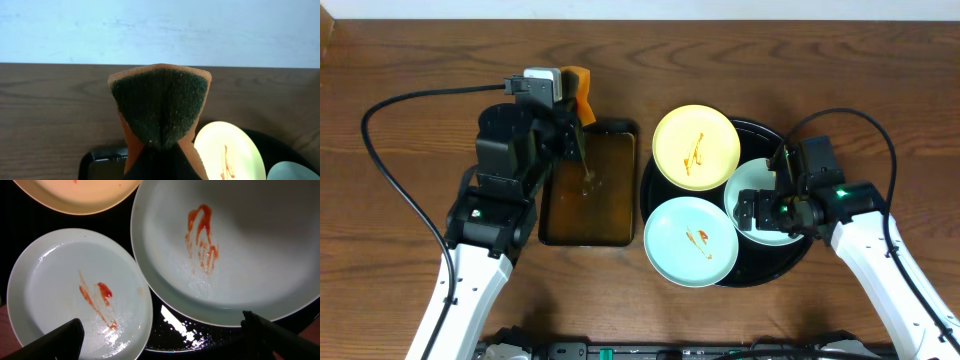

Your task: Clean dirty plates on tray and stack at the side

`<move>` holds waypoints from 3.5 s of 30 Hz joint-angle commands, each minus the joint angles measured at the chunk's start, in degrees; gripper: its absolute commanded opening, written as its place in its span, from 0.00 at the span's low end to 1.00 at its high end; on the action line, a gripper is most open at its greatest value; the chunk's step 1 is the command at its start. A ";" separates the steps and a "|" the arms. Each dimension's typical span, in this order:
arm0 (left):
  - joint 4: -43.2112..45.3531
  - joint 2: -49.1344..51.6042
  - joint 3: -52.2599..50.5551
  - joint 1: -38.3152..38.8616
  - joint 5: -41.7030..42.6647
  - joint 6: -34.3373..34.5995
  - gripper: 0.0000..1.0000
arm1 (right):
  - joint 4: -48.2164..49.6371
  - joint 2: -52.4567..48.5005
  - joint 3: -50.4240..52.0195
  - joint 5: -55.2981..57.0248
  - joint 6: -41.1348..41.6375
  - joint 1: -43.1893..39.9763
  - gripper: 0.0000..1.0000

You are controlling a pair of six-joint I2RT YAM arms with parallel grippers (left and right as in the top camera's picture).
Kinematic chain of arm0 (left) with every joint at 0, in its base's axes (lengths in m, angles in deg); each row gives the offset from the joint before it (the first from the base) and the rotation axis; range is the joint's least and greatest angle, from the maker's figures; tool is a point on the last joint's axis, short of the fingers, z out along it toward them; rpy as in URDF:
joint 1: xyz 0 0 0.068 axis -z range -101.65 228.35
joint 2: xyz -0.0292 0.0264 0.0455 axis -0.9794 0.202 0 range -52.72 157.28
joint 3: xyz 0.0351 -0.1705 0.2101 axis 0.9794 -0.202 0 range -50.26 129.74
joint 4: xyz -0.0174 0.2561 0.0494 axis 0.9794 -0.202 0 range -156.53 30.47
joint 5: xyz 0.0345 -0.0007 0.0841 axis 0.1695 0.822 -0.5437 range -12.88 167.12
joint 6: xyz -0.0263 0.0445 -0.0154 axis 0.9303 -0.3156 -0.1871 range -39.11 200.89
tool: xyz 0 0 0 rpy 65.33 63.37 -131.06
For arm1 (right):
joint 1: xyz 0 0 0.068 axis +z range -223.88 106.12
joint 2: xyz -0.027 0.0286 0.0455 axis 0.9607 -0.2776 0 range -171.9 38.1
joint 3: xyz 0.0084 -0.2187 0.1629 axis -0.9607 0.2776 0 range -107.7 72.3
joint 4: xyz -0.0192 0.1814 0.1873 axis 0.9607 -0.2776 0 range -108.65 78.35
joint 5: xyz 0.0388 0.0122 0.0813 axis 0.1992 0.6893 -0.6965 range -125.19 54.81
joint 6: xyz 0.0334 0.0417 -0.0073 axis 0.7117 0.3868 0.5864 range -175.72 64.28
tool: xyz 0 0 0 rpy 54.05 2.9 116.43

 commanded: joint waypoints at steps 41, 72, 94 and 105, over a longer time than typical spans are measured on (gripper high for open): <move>-4.44 7.93 0.02 0.02 -0.28 0.98 0.07 | -0.09 0.46 -1.07 0.15 -0.28 0.46 0.99; -19.61 25.83 0.02 0.07 -0.24 0.96 0.07 | -0.15 0.46 -1.07 0.13 -0.28 0.46 0.99; -18.71 15.43 0.20 13.38 11.67 1.01 0.07 | -4.33 0.44 1.75 -5.77 -0.26 0.46 0.73; -13.86 23.12 0.17 30.01 11.69 13.64 0.08 | 7.63 0.44 14.45 -13.79 4.46 0.46 0.54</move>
